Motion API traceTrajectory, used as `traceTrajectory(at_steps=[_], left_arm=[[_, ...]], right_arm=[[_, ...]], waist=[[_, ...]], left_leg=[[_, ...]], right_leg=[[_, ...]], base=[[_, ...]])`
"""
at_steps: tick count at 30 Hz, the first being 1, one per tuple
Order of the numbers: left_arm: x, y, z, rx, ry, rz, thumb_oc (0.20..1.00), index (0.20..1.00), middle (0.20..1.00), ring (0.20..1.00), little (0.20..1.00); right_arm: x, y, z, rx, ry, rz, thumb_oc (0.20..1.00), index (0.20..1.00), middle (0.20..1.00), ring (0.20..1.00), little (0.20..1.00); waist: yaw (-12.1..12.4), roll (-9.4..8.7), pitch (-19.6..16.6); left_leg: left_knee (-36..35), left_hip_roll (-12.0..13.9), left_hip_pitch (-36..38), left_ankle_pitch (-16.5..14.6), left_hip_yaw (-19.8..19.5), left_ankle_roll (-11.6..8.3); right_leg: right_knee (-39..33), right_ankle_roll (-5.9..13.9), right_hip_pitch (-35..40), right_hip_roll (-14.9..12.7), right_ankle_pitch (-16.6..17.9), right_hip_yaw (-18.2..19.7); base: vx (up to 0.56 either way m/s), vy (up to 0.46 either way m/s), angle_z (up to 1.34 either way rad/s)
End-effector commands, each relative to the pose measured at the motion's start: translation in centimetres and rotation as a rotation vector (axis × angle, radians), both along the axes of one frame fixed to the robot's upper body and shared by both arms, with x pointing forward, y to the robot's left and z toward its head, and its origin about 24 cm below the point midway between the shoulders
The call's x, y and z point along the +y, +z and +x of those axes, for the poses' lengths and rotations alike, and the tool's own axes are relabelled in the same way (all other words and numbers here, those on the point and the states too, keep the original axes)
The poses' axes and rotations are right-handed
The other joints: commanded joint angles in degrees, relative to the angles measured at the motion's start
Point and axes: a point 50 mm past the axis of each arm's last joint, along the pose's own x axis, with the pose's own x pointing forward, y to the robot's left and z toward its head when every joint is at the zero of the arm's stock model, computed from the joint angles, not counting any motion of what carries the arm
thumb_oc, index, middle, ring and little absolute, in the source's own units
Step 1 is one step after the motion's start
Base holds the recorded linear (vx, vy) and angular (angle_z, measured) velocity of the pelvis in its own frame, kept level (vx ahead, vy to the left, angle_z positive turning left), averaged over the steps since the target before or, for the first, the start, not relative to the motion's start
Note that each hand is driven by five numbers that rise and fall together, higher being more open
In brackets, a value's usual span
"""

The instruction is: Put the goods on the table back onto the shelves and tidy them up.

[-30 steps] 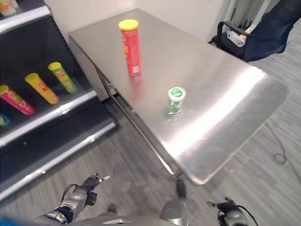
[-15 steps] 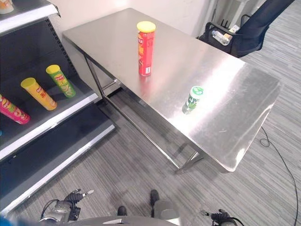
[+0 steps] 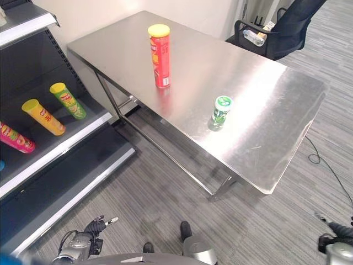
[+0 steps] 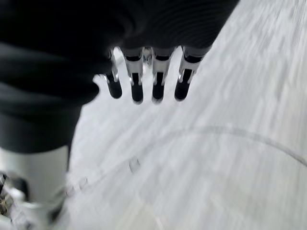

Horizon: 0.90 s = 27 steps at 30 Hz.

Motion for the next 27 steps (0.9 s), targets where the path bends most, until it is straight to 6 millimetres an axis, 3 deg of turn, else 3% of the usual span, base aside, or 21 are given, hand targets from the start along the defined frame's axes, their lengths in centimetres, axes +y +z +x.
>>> traceTrajectory(at_steps=[1,3,4,7,8,10,20,27], left_arm=[[0.9,0.4,0.9,-0.003,-0.025,0.061,1.0,1.0,1.0,1.0,1.0],[1.0,0.3,0.4,0.008,-0.034,0.06,1.0,1.0,1.0,1.0,1.0],[1.0,0.3,0.4,0.008,-0.032,0.059,1.0,1.0,1.0,1.0,1.0],[1.0,0.3,0.3,0.002,-0.041,0.054,1.0,1.0,1.0,1.0,1.0],[1.0,0.3,0.3,0.002,-0.041,0.054,1.0,1.0,1.0,1.0,1.0],[1.1,0.3,0.1,0.002,-0.055,0.056,1.0,1.0,1.0,1.0,1.0],[1.1,0.2,-0.7,0.011,-0.038,0.039,1.0,1.0,1.0,1.0,1.0],[0.4,-0.1,-0.9,0.028,-0.056,0.016,1.0,1.0,1.0,1.0,1.0]], right_arm=[[-2.0,9.2,2.5,-0.188,0.072,-0.315,1.0,1.0,1.0,1.0,1.0],[-0.7,14.4,5.9,-0.267,0.247,-0.479,1.0,1.0,1.0,1.0,1.0],[-0.6,14.4,6.0,-0.267,0.249,-0.479,1.0,1.0,1.0,1.0,1.0],[2.7,18.3,9.9,-0.27,0.492,-0.634,1.0,1.0,1.0,1.0,1.0],[2.7,18.3,9.9,-0.271,0.492,-0.634,1.0,1.0,1.0,1.0,1.0],[6.5,19.5,13.6,-0.291,0.727,-0.677,1.0,1.0,1.0,1.0,1.0],[11.2,17.3,19.6,-0.137,1.036,-0.578,1.0,1.0,1.0,1.0,1.0],[12.3,16.4,20.2,-0.12,1.102,-0.535,1.0,1.0,1.0,1.0,1.0]], waist=[[0.0,-2.74,-2.0],[0.7,-2.93,-2.3],[0.6,-2.9,-2.2],[1.5,-2.99,-2.4],[1.5,-2.99,-2.4],[3.3,-2.99,-2.4],[6.5,-3.2,-1.9],[6.9,-2.96,-0.9]], left_leg=[[0.7,1.2,0.4,-3.3,2.7,-3.48],[0.7,1.6,0.6,-3.3,3.0,-3.85],[0.7,1.6,0.7,-3.3,3.0,-3.86],[0.7,2.0,1.0,-3.0,3.2,-4.28],[0.7,2.0,1.0,-3.0,3.2,-4.28],[0.7,2.7,1.1,-2.4,3.0,-4.85],[0.7,4.0,0.6,-0.4,1.5,-6.43],[1.3,4.2,-2.1,2.1,2.8,-7.26]], right_leg=[[4.6,6.83,0.0,-5.1,-6.3,-0.2],[4.5,6.68,0.4,-5.2,-6.4,-0.7],[4.5,6.67,0.5,-5.1,-6.4,-0.8],[4.4,6.5,1.0,-5.0,-6.7,-1.3],[4.4,6.5,1.0,-5.0,-6.7,-1.3],[4.5,6.08,1.6,-4.8,-7.3,-2.5],[4.7,4.76,3.3,-4.1,-8.9,-5.8],[4.8,4.21,3.8,-4.6,-9.6,-9.9]], base=[[0.06,-0.051,-0.03],[0.04,-0.056,-0.04],[0.02,-0.044,-0.01],[0.02,-0.042,0.07],[0.0,-0.045,0.04],[0.0,-0.091,0.08],[0.01,-0.086,0.24],[-0.02,-0.058,0.35]])
